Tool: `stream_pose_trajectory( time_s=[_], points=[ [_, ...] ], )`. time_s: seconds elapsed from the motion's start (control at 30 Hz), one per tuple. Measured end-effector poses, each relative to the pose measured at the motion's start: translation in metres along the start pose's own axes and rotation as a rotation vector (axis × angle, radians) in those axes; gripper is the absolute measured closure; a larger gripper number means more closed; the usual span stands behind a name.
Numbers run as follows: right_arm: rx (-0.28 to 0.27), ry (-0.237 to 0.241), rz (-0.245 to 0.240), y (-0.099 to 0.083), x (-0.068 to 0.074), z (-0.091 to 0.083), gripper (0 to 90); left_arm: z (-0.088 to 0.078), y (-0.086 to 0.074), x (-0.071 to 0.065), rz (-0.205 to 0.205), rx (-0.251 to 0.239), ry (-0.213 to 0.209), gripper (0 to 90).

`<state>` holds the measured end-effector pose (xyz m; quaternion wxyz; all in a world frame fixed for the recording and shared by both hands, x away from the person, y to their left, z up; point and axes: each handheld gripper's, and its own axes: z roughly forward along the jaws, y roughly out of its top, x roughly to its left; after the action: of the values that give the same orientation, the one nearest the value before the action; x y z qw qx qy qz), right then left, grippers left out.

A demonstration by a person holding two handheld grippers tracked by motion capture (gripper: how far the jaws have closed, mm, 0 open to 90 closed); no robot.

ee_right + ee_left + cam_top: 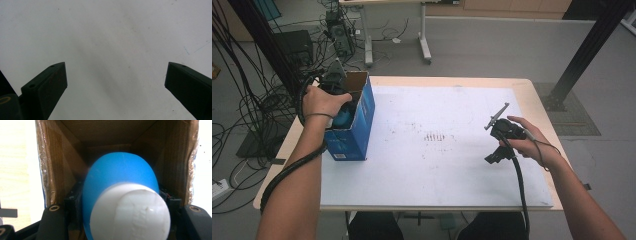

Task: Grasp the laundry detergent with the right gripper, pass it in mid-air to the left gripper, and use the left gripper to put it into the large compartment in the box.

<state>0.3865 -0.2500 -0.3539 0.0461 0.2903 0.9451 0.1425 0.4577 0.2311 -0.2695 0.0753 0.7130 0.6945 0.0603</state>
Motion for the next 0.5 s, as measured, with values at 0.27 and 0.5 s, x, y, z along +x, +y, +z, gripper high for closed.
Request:
stream_pose_trajectory(
  time_s=[0.27,0.5],
  points=[
    [-0.002,-0.001,0.0,-0.0001,-0.0002,0.0,4.0,0.0001,0.0,0.0008,-0.005,-0.003,-0.003,37.5],
    [0.0,0.004,-0.003,0.0007,0.0004,0.0011,4.1,0.0001,0.0002,0.0005,-0.007,-0.001,-0.003,37.5]
  ],
)
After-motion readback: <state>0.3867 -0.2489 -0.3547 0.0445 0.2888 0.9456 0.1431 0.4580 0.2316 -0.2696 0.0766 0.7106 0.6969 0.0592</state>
